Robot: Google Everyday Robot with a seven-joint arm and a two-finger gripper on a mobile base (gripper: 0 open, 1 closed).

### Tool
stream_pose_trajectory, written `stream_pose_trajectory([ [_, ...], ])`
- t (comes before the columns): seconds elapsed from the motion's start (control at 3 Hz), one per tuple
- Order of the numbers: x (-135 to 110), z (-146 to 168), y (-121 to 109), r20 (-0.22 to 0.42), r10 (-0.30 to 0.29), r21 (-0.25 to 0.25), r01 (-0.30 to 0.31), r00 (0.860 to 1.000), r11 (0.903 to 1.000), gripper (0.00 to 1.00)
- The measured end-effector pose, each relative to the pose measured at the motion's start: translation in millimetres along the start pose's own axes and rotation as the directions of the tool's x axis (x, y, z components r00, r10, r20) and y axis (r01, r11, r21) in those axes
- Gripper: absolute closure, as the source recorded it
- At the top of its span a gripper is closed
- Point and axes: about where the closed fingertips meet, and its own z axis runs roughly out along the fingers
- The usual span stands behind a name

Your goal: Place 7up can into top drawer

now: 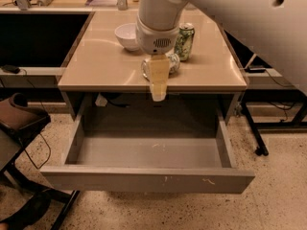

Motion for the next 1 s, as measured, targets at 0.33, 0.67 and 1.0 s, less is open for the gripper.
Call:
stream_pose_trajectory([
  [0.33, -4.2, -0.3, -1.1, 0.004, -0.005, 0.005, 0.005, 1.000, 1.0000, 0.00],
  [0.67, 16.5, -12.8, 3.2, 0.003, 0.064, 0.027, -0.064, 0.998, 0.9976, 0.00],
  [1.0, 60.4, -26.2, -11.4, 0.008, 0.130, 0.046, -0.130, 0.991, 0.9904, 0.00],
])
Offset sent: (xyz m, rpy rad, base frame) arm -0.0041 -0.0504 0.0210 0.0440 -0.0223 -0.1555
